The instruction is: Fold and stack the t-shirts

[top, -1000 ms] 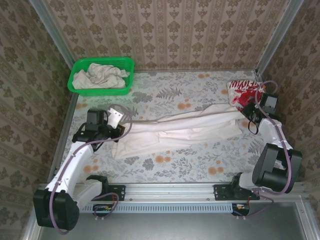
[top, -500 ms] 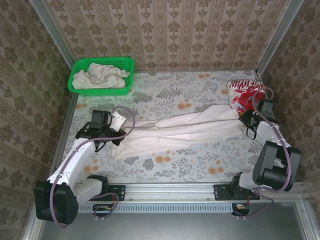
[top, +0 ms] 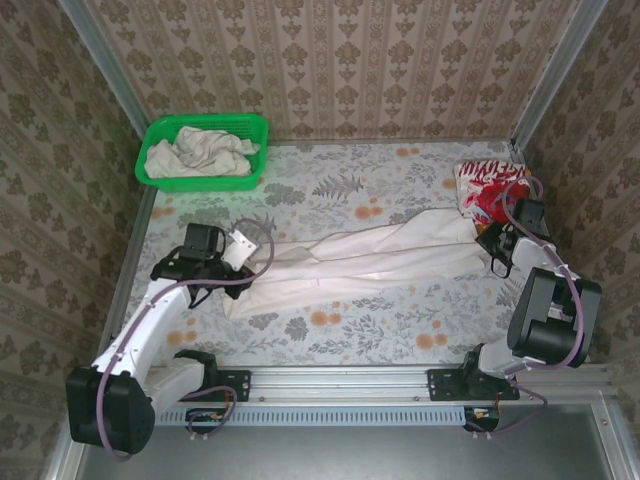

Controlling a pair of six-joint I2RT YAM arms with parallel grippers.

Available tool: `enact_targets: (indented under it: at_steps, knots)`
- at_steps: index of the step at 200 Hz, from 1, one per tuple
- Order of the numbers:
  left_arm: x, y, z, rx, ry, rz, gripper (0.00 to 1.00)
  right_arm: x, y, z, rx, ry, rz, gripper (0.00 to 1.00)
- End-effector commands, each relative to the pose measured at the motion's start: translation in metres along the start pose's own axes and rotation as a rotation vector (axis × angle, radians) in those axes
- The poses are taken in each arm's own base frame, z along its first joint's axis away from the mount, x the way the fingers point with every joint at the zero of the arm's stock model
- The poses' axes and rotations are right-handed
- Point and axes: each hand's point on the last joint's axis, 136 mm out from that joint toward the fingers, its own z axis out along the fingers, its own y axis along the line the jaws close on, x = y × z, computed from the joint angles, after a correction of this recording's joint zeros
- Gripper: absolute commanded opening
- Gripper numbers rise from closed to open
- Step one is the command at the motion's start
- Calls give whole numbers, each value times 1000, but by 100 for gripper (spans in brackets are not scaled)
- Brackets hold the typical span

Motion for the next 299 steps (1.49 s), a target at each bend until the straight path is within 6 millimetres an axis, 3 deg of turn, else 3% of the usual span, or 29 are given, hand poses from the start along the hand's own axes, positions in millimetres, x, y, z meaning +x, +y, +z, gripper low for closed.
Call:
enact_targets:
  at_steps: [1, 27, 34, 42, 53, 67, 80, 92, 125, 150, 171, 195, 211, 229, 272, 299]
  knots:
    - [21, -6, 5, 27, 94, 71, 0, -8, 3, 1, -11, -6, 1, 0]
    - [34, -5, 15, 38, 177, 87, 0, -7, 15, 2, -74, 11, -11, 0]
    - [35, -5, 17, 38, 189, 90, 1, -7, 18, 0, -86, 9, -16, 6]
    - [35, -4, 18, 33, 202, 93, 11, -8, 21, -3, -101, 7, -26, 15]
    - [37, -3, 21, 20, 217, 95, 32, -11, 25, -8, -109, -10, -43, 35]
    - [34, 1, 22, -11, 212, 87, 60, -15, 31, -18, -120, -40, -77, 53]
    - [24, 4, 19, -33, 173, 65, 88, -17, 38, -27, -121, -58, -127, 61]
    - [10, 6, 13, -53, 116, 51, 99, -20, 50, -39, -130, -88, -182, 66]
    - [-47, 6, -6, -71, -143, 16, 100, -5, 89, -48, -165, -88, -334, 69]
    - [-77, 24, -3, -105, -252, -173, 100, 36, 137, -39, -244, -17, -439, 69]
    - [-82, 36, 13, -112, -230, -317, 100, 81, 171, -23, -292, 74, -492, 68]
    - [-67, 47, 28, -159, -182, -465, 100, 123, 192, -10, -330, 165, -497, 64]
    - [-58, 44, 38, -134, -175, -539, 94, 141, 189, 0, -304, 215, -504, 62]
    - [-43, 33, 54, -64, -138, -612, 86, 148, 169, 10, -222, 242, -498, 58]
    - [19, 15, 86, -20, 91, -801, 65, 159, 122, 24, -101, 298, -416, 55]
    - [31, 11, 97, -7, 152, -882, 58, 164, 108, 23, -89, 307, -359, 55]
